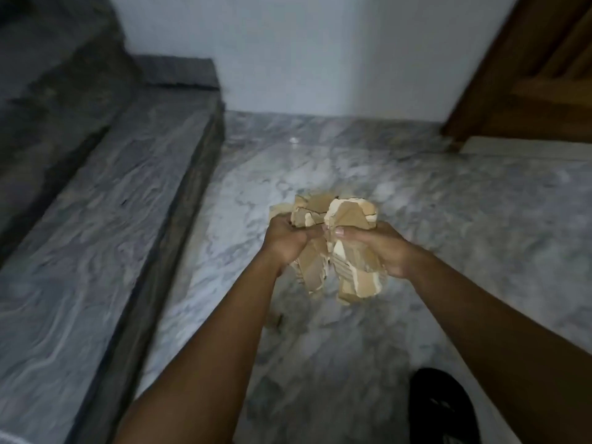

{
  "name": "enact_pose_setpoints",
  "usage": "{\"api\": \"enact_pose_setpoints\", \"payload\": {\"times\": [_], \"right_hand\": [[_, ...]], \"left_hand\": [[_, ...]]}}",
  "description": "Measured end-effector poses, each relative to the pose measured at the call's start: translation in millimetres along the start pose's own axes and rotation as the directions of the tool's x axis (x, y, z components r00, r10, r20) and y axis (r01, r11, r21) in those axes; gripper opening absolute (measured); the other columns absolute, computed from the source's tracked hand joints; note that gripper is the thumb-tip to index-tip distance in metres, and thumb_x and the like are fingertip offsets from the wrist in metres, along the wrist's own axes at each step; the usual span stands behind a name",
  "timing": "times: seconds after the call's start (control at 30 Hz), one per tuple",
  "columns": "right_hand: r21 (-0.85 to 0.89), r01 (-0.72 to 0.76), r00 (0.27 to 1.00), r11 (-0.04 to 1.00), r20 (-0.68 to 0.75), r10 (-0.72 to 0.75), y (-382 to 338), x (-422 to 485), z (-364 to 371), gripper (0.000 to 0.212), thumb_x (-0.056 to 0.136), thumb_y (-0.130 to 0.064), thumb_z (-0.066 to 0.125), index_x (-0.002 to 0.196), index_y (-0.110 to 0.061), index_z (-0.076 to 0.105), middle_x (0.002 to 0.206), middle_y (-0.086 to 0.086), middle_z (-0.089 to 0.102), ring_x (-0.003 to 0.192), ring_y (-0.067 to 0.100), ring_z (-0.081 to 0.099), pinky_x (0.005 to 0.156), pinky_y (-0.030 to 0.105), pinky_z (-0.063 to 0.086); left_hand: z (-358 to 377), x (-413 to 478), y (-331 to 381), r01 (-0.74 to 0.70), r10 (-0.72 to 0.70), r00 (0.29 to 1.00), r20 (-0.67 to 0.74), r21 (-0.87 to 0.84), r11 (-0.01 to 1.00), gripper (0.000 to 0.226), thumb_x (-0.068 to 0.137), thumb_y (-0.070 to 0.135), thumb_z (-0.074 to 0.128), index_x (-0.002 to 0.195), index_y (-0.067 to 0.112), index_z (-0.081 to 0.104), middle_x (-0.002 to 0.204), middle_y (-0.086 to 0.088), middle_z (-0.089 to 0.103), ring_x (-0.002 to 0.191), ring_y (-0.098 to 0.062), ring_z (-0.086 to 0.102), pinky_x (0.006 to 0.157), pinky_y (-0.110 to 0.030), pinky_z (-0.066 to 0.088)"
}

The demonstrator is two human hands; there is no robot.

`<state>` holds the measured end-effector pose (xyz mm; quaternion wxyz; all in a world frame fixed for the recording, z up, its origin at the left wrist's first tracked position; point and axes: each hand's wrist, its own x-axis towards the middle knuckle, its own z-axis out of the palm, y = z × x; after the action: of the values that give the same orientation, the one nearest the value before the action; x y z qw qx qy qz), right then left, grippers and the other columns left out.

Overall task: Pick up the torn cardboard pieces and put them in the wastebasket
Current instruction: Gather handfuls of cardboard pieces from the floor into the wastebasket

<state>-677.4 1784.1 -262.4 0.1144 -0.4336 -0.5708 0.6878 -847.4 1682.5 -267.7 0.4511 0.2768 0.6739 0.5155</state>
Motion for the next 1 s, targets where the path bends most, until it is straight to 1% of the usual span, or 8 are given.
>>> {"api": "enact_pose_setpoints", "payload": {"times": [0.13, 0.23, 0.3, 0.47, 0.57, 0.67, 0.77, 1.0], "right_hand": [[0.139, 0.149, 0.958, 0.979, -0.265, -0.108, -7.1, -82.7, -80.6, 0.042, 0.076, -0.032, 0.083, 0.109, -0.007, 0.073, 0.093, 0.006, 0.074, 0.085, 0.021, 0.071, 0.067, 0.034, 0.056], [0.164, 0.261, 0.883, 0.951, -0.439, -0.166, -1.3, -162.4, -133.1, 0.053, 0.079, -0.041, 0.078, 0.119, -0.008, 0.068, 0.115, 0.017, 0.071, 0.107, 0.033, 0.069, 0.089, 0.052, 0.056], [0.207, 0.323, 0.815, 0.924, -0.558, -0.160, 6.8, -215.8, -161.5, 0.054, 0.082, -0.037, 0.077, 0.124, -0.006, 0.065, 0.121, 0.021, 0.068, 0.112, 0.037, 0.066, 0.095, 0.055, 0.053], [0.299, 0.337, 0.650, 0.893, -0.760, 0.009, 32.4, -354.3, -205.4, 0.029, 0.084, -0.032, 0.077, 0.106, -0.014, 0.072, 0.096, 0.006, 0.077, 0.081, 0.018, 0.075, 0.065, 0.028, 0.058], [0.313, 0.373, 0.537, 0.873, -0.840, 0.072, 54.3, -437.1, -229.2, 0.038, 0.080, -0.035, 0.080, 0.110, -0.012, 0.073, 0.102, 0.009, 0.077, 0.089, 0.023, 0.074, 0.073, 0.033, 0.058], [0.273, 0.404, 0.403, 0.873, -0.910, 0.098, 84.8, -519.7, -254.0, 0.045, 0.075, -0.037, 0.084, 0.111, -0.012, 0.073, 0.106, 0.009, 0.076, 0.097, 0.026, 0.073, 0.088, 0.040, 0.057], [0.217, 0.412, 0.255, 0.885, -0.960, 0.116, 120.9, -610.5, -273.1, 0.040, 0.077, -0.033, 0.083, 0.109, -0.011, 0.073, 0.099, 0.008, 0.077, 0.089, 0.023, 0.074, 0.075, 0.033, 0.058], [0.104, 0.422, -0.051, 0.901, -0.989, 0.138, 221.4, -853.3, -311.9, 0.030, 0.080, -0.024, 0.082, 0.108, -0.016, 0.073, 0.106, 0.006, 0.076, 0.104, 0.025, 0.071, 0.101, 0.044, 0.051]], "left_hand": [[100.7, -1.1, 51.5, -0.153, 0.118, 0.949, 0.292, 0.099, 0.983, 0.016, 0.083, 0.021, 0.078, 0.095, 0.010, 0.076, 0.091, -0.005, 0.077, 0.082, -0.016, 0.072, 0.073, -0.028, 0.057], [186.6, -26.7, 88.3, -0.247, 0.138, 0.870, 0.473, 0.177, 0.953, 0.045, 0.078, 0.053, 0.075, 0.097, 0.012, 0.075, 0.091, -0.007, 0.075, 0.085, -0.022, 0.070, 0.071, -0.034, 0.057], [241.7, -52.6, 107.2, -0.318, 0.157, 0.791, 0.591, 0.178, 0.931, 0.038, 0.081, 0.060, 0.068, 0.084, 0.023, 0.073, 0.080, 0.002, 0.072, 0.082, -0.020, 0.069, 0.069, -0.033, 0.057], [361.9, -141.9, 129.7, -0.446, 0.149, 0.605, 0.782, 0.178, 0.877, 0.036, 0.082, 0.059, 0.069, 0.069, 0.025, 0.068, 0.063, 0.007, 0.066, 0.068, -0.016, 0.065, 0.056, -0.032, 0.053], [433.5, -200.7, 128.4, -0.507, 0.158, 0.477, 0.865, 0.124, 0.853, 0.048, 0.078, 0.064, 0.068, 0.089, 0.018, 0.075, 0.083, -0.006, 0.075, 0.082, -0.021, 0.071, 0.075, -0.048, 0.060], [503.0, -269.7, 121.0, -0.548, 0.177, 0.358, 0.917, 0.053, 0.835, 0.056, 0.073, 0.072, 0.066, 0.095, 0.021, 0.075, 0.090, -0.002, 0.076, 0.087, -0.018, 0.071, 0.084, -0.049, 0.058], [573.5, -348.0, 103.3, -0.565, 0.191, 0.271, 0.944, -0.005, 0.825, 0.073, 0.060, 0.085, 0.063, 0.099, 0.023, 0.073, 0.093, 0.001, 0.075, 0.090, -0.019, 0.071, 0.085, -0.049, 0.058], [719.5, -586.9, 59.6, -0.574, 0.264, -0.035, 0.964, -0.236, 0.784, 0.045, 0.080, 0.064, 0.064, 0.092, 0.022, 0.074, 0.086, 0.001, 0.076, 0.085, -0.017, 0.071, 0.082, -0.045, 0.058]]}}
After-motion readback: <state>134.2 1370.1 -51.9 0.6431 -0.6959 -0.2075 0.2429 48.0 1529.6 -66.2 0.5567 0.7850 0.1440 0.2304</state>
